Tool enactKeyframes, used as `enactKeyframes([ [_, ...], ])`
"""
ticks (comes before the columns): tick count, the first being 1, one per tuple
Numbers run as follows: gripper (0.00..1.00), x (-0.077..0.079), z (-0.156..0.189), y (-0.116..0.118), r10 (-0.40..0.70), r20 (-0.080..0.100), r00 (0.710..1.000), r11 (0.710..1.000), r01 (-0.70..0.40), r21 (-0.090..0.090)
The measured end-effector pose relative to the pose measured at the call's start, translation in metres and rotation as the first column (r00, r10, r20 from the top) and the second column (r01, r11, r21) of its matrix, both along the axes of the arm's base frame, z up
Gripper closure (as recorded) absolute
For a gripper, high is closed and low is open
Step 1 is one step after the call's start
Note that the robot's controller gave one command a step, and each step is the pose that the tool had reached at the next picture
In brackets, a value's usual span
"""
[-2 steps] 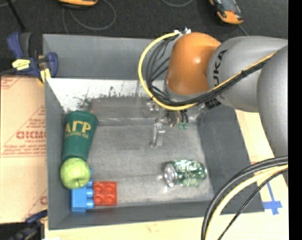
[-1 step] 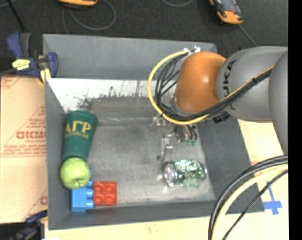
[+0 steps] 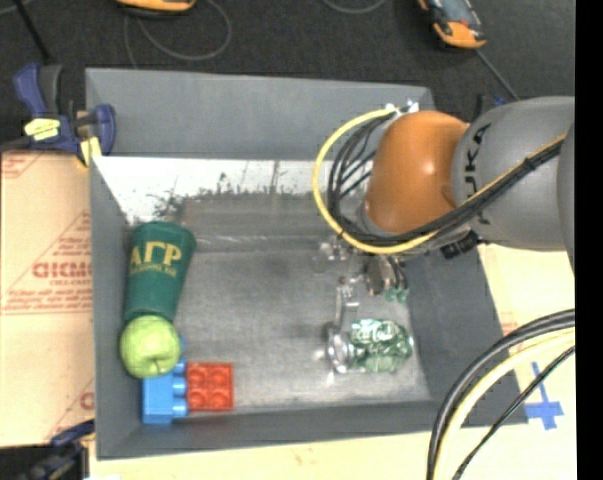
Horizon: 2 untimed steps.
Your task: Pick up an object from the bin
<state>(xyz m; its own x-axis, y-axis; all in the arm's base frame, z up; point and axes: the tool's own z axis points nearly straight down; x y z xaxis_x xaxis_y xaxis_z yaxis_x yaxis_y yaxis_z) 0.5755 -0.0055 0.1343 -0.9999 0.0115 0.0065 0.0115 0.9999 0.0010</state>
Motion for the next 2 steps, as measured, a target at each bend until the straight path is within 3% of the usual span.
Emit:
enactKeyframes([
  [1, 0.0, -0.016, 0.007, -0.017, 0.01, 0.017, 1.0, 1.0, -0.01, -0.002],
  [2, 0.0, -0.052, -0.002, -0.049, 0.133, 0.009, 0.991, 0.991, -0.133, -0.002],
])
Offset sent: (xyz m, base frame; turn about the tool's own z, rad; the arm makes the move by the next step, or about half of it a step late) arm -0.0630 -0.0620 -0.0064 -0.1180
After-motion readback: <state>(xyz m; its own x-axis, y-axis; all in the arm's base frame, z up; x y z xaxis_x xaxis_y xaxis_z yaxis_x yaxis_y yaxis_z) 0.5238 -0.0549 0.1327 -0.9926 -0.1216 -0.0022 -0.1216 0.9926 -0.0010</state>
